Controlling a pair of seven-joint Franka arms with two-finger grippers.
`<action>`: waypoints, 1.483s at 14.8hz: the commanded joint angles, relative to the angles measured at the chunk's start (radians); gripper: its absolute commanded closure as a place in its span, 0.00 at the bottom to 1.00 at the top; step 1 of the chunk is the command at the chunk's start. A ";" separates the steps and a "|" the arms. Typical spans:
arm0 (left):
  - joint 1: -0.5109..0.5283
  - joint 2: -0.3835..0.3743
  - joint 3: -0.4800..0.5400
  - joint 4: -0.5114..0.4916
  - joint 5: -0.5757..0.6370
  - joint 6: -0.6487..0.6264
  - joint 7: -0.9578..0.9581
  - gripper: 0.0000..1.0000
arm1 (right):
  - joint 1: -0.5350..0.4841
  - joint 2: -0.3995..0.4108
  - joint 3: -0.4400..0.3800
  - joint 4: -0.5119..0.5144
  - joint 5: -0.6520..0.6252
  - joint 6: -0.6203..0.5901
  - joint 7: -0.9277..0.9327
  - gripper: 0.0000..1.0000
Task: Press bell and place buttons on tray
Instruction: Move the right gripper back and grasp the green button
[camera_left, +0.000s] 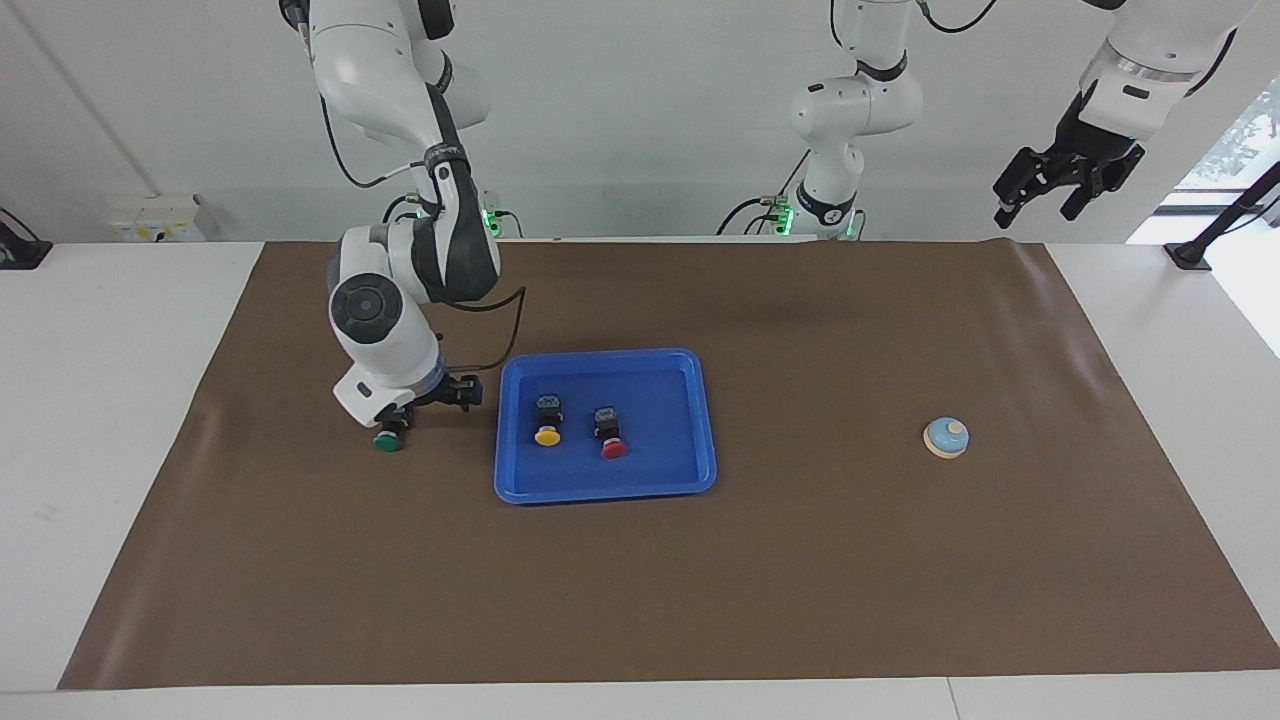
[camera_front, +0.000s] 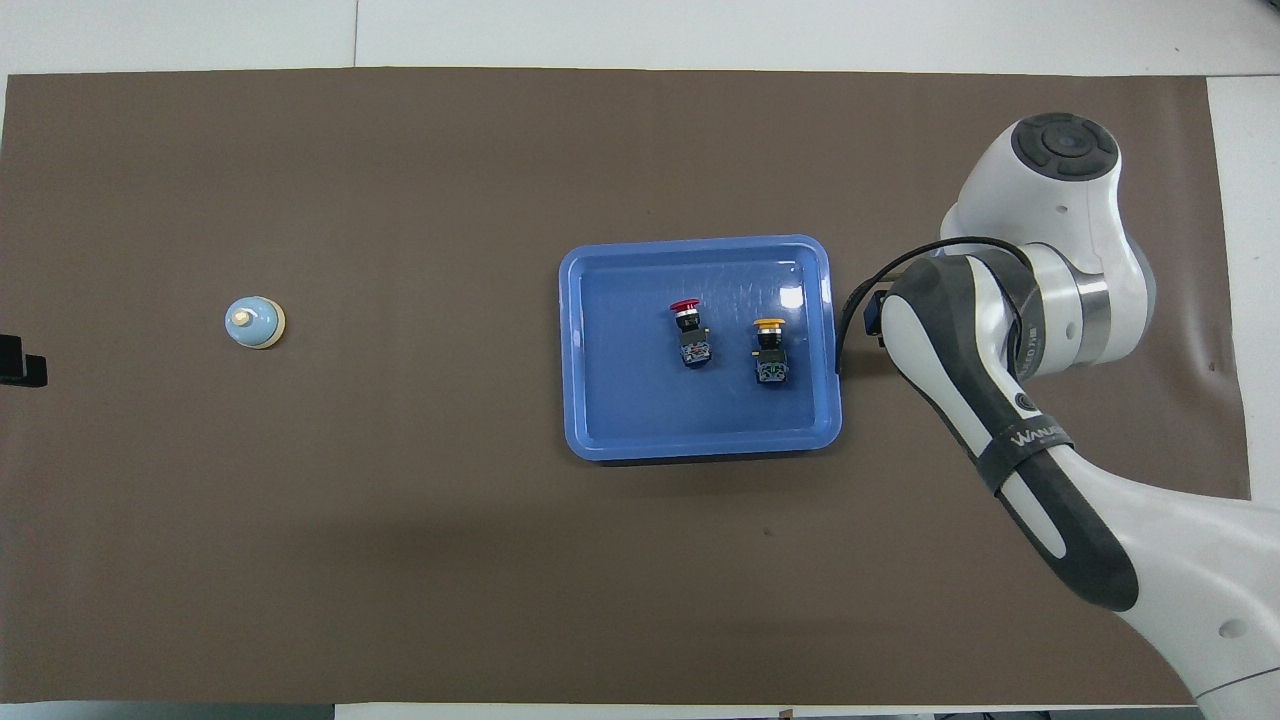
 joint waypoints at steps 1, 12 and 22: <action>-0.005 -0.002 0.004 0.007 -0.003 -0.018 0.003 0.00 | -0.047 -0.049 0.014 -0.081 -0.023 0.053 -0.034 0.13; -0.003 -0.002 0.004 0.007 -0.003 -0.018 0.003 0.00 | -0.159 -0.044 0.020 -0.156 -0.004 0.217 -0.119 0.15; -0.005 -0.002 0.004 0.007 -0.003 -0.018 0.003 0.00 | -0.157 -0.049 0.020 -0.225 0.042 0.251 -0.122 0.23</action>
